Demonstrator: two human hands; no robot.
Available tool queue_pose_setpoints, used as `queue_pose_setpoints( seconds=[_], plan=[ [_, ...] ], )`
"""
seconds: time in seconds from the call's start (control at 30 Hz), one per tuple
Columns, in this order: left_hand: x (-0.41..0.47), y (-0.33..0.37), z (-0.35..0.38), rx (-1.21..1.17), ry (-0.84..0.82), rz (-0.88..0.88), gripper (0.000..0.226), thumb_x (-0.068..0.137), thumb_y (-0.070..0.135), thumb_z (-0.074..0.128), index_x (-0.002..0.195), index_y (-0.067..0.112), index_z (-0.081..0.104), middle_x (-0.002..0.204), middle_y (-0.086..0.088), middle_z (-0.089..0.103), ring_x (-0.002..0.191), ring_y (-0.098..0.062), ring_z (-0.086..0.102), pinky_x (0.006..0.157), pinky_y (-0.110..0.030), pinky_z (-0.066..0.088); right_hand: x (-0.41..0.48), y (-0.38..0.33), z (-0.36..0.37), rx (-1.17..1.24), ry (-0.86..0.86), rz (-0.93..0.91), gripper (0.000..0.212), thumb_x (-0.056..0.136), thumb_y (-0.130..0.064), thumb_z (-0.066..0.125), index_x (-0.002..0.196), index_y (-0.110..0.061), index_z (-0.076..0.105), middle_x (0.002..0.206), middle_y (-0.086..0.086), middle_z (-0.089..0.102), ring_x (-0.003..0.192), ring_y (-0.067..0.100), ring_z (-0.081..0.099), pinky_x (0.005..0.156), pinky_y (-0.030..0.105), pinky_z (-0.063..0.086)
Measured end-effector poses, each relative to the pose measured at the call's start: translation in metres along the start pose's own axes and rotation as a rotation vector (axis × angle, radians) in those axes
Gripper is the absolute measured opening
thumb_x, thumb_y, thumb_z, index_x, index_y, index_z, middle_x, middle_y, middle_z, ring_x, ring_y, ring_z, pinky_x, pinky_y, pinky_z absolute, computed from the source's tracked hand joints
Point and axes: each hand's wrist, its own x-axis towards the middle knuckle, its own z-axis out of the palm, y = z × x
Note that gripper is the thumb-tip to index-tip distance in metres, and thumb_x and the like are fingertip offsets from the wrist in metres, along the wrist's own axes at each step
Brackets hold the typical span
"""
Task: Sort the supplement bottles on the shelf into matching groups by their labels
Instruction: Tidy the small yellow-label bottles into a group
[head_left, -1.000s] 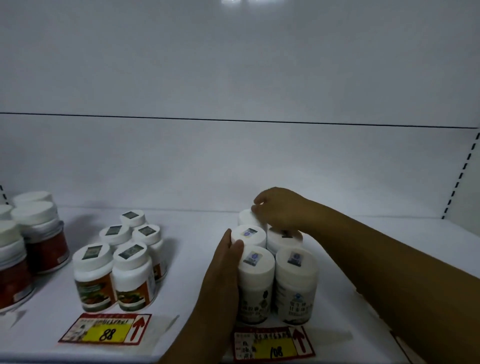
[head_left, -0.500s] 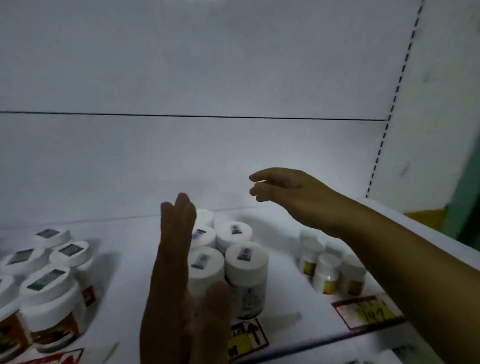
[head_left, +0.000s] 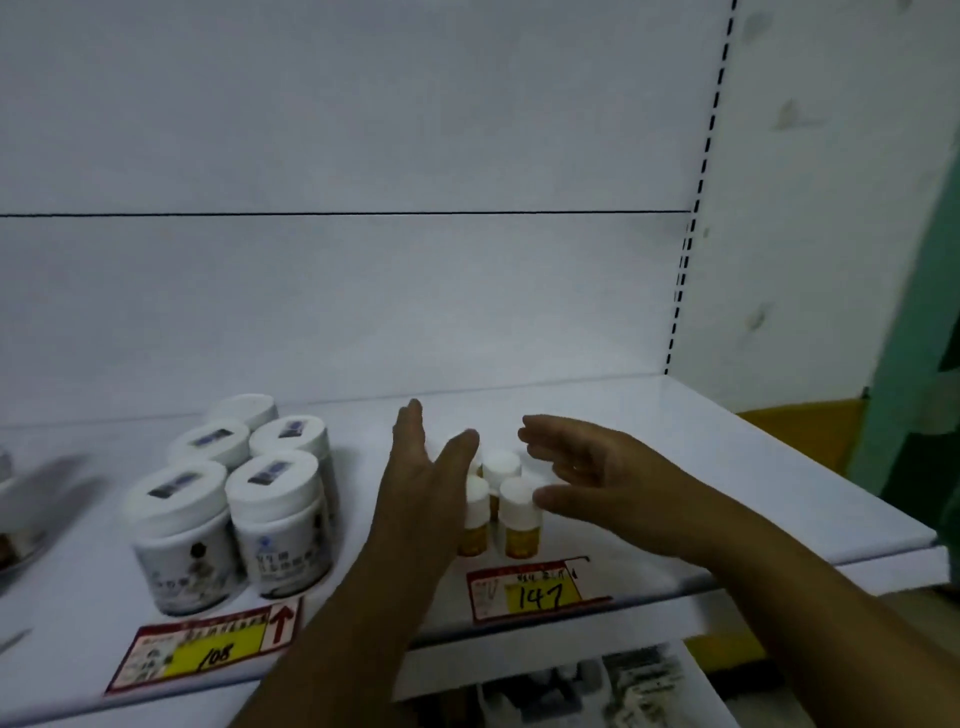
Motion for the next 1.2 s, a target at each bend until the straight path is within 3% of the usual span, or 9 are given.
queue_pose_setpoints(
  seconds=[0.1,0.23,0.4,0.53,0.77,0.9,0.97,1.1,1.2],
  plan=[
    [0.001,0.000,0.004,0.037,-0.048,-0.034,0.067,0.095,0.029,0.047,0.151,0.027,0.010,0.161,0.001,0.010,0.145,-0.020,0.018,0.116,-0.041,0.021,0.002,0.010,0.002,-0.029,-0.033,-0.037,0.075,0.073,-0.025,0.076,0.138,-0.029,0.038,0.139,-0.009,0.048,0.122,-0.004,0.045,0.100,0.013,0.038],
    [-0.001,-0.002,0.010,0.001,-0.109,-0.089,0.061,0.095,0.021,0.044,0.150,0.029,0.018,0.156,0.001,0.025,0.132,-0.017,0.037,0.101,-0.032,0.037,0.007,0.019,0.006,-0.065,-0.031,-0.103,0.071,0.071,-0.026,0.078,0.130,-0.041,0.041,0.129,-0.018,0.052,0.114,-0.009,0.050,0.096,0.013,0.042],
    [0.002,-0.009,0.011,-0.002,-0.163,-0.083,0.057,0.093,0.022,0.045,0.146,0.021,0.025,0.150,-0.015,0.036,0.128,-0.039,0.043,0.103,-0.053,0.040,0.004,0.027,0.005,0.025,-0.013,-0.162,0.061,0.074,-0.016,0.075,0.111,-0.052,0.043,0.112,-0.030,0.054,0.108,-0.013,0.054,0.090,0.011,0.045],
    [0.000,-0.012,0.011,-0.090,-0.197,-0.099,0.059,0.094,0.028,0.044,0.145,0.042,0.020,0.151,0.003,0.035,0.126,-0.025,0.047,0.104,-0.049,0.041,0.004,0.032,0.004,0.049,-0.012,-0.175,0.060,0.074,-0.015,0.075,0.110,-0.053,0.044,0.109,-0.029,0.056,0.107,-0.012,0.055,0.088,0.012,0.047],
    [0.001,-0.016,0.010,-0.098,-0.220,-0.112,0.065,0.082,0.043,0.048,0.143,0.046,0.024,0.152,0.009,0.031,0.127,-0.022,0.045,0.103,-0.049,0.041,0.005,0.035,0.003,0.085,-0.039,-0.174,0.058,0.075,-0.015,0.074,0.113,-0.049,0.047,0.112,-0.026,0.059,0.110,-0.006,0.057,0.092,0.019,0.048],
    [0.001,-0.019,0.008,-0.176,-0.210,-0.131,0.057,0.088,0.045,0.046,0.142,0.045,0.027,0.153,0.011,0.031,0.126,-0.020,0.045,0.102,-0.046,0.041,0.005,0.034,0.005,0.110,-0.040,-0.150,0.060,0.069,-0.044,0.071,0.122,-0.045,0.042,0.129,-0.017,0.055,0.119,0.002,0.053,0.098,0.027,0.047],
    [0.004,-0.021,0.007,-0.245,-0.206,-0.181,0.057,0.088,0.048,0.047,0.143,0.039,0.032,0.153,0.006,0.034,0.127,-0.023,0.046,0.105,-0.048,0.038,0.005,0.034,0.005,0.097,-0.017,-0.129,0.072,0.062,-0.063,0.060,0.127,-0.045,0.036,0.134,-0.017,0.049,0.121,0.000,0.048,0.098,0.022,0.045],
    [0.007,-0.024,0.007,-0.344,-0.264,-0.283,0.068,0.084,0.057,0.049,0.144,0.030,0.034,0.148,-0.010,0.043,0.126,-0.034,0.050,0.106,-0.055,0.037,0.005,0.033,0.005,0.096,-0.044,-0.116,0.075,0.067,-0.065,0.049,0.136,-0.037,0.035,0.129,-0.024,0.046,0.114,-0.012,0.045,0.091,0.010,0.043],
    [0.006,-0.023,0.007,-0.284,-0.284,-0.276,0.074,0.078,0.065,0.048,0.143,0.033,0.035,0.147,-0.011,0.044,0.123,-0.036,0.052,0.103,-0.055,0.040,0.004,0.032,0.006,0.061,-0.074,-0.107,0.062,0.064,-0.065,0.053,0.122,-0.052,0.034,0.114,-0.037,0.045,0.106,-0.022,0.046,0.089,0.006,0.042]
  ],
)
